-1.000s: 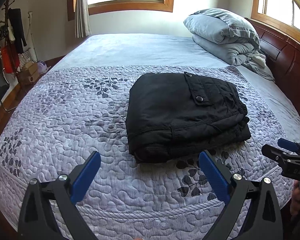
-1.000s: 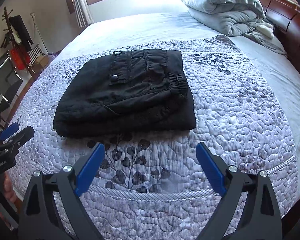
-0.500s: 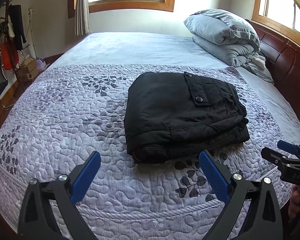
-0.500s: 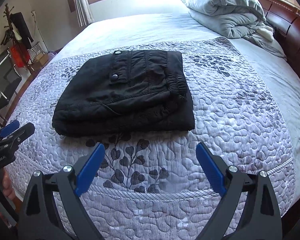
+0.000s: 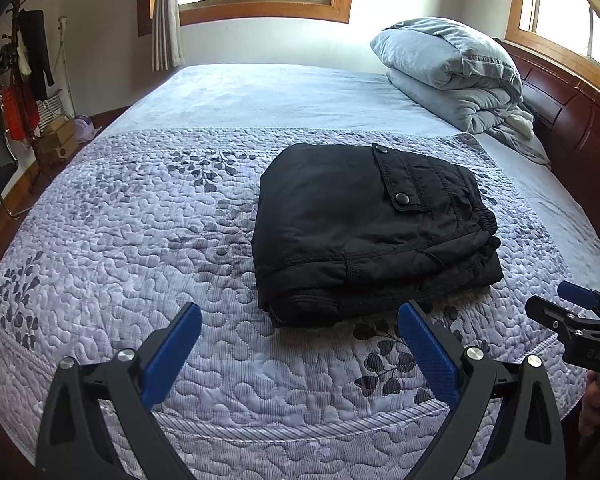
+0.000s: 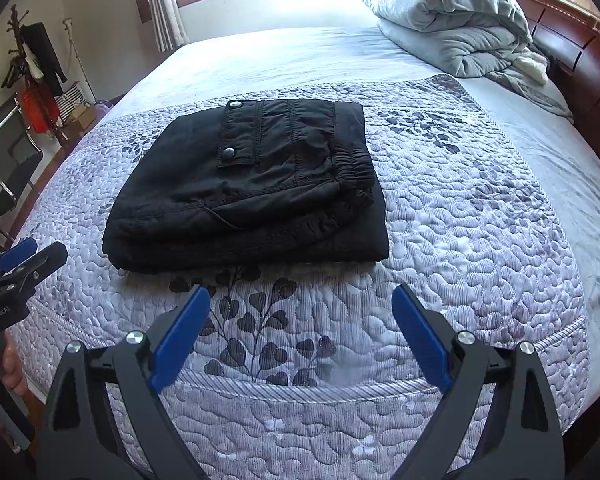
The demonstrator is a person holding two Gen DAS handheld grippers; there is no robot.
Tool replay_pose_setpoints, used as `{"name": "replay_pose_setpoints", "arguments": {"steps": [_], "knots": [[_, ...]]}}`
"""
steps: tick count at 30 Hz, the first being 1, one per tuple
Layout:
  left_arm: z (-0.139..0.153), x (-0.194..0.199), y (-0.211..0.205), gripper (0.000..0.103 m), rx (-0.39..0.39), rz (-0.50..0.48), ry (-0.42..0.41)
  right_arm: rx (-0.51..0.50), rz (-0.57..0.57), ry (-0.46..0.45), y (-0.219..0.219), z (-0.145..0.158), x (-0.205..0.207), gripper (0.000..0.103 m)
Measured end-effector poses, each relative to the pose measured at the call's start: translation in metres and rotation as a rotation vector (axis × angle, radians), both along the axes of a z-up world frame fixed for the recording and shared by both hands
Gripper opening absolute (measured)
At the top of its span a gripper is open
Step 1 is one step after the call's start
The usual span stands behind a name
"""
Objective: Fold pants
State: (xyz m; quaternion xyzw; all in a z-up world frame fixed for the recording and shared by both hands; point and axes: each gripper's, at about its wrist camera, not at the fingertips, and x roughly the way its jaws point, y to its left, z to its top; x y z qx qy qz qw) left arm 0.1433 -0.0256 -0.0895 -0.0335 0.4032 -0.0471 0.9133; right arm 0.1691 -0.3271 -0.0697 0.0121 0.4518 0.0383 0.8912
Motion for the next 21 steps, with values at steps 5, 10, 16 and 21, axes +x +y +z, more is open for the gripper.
{"name": "replay_pose_setpoints", "arguments": {"steps": [5,10,16,21], "knots": [[-0.0003,-0.0004,-0.0006,0.099,0.005,-0.003,-0.001,-0.006,0.001,-0.003,0.0000,0.0008,0.0002,0.092],[-0.0003,-0.0002,-0.0004,0.099,0.005,-0.003,-0.001,-0.006,0.000,-0.003,-0.0005,0.0013,-0.0001,0.092],[0.0003,-0.0006,-0.0006,0.099,0.001,-0.008,-0.004,-0.006,-0.001,-0.001,-0.0004,0.0009,0.0001,0.092],[0.0020,-0.0009,-0.0015,0.099,0.002,-0.013,-0.011,-0.006,-0.004,0.002,-0.0011,0.0008,0.0005,0.092]]}}
